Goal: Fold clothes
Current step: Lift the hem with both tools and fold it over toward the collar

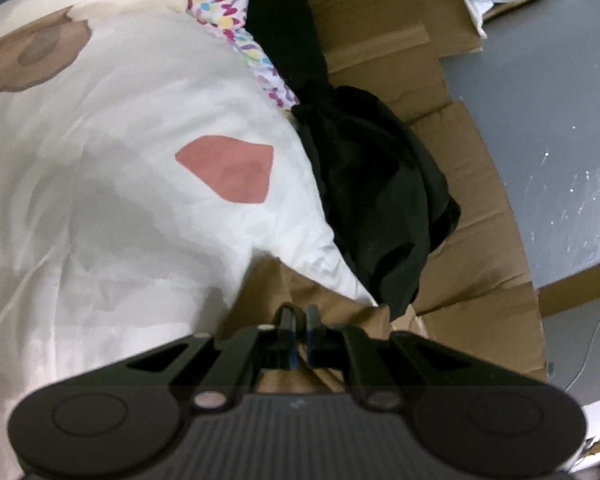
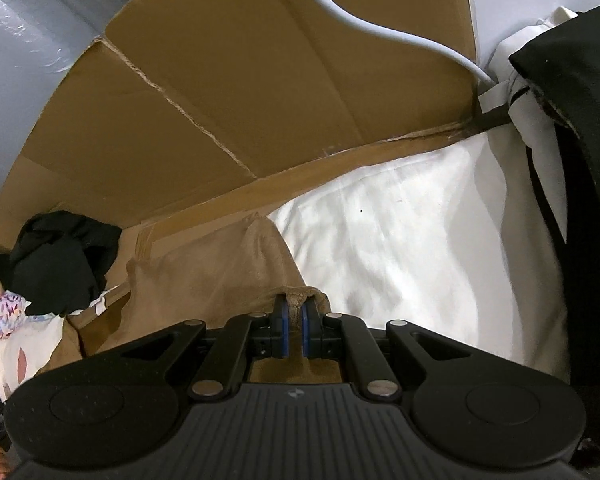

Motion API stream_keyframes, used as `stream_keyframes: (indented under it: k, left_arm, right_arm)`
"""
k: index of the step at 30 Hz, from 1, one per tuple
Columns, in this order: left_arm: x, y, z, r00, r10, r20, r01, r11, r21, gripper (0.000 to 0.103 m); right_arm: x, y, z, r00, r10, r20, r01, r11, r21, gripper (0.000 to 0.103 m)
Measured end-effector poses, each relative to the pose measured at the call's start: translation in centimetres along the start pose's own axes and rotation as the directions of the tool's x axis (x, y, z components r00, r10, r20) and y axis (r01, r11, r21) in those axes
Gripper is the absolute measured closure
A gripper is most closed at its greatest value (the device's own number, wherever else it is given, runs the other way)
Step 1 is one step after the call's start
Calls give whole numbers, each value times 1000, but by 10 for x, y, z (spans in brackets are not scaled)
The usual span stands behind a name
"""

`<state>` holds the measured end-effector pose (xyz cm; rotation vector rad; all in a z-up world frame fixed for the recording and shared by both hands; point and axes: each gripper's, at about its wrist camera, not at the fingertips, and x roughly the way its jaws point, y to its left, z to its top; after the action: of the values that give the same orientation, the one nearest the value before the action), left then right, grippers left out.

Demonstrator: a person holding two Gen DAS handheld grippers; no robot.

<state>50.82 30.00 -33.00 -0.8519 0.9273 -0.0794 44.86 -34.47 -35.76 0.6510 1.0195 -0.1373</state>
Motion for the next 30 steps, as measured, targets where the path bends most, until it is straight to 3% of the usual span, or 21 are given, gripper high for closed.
stream_keyframes:
  k: [12, 30]
  left_arm:
    - [17, 13, 3, 1000, 27, -10, -28, 999, -18, 99]
    - [24, 0, 20, 999, 18, 33, -19, 1000, 1, 99]
  right_arm:
    - [16, 13, 17, 1000, 7, 3, -7, 1000, -16, 97]
    - [37, 22, 37, 999, 35, 15, -35, 999, -23, 97]
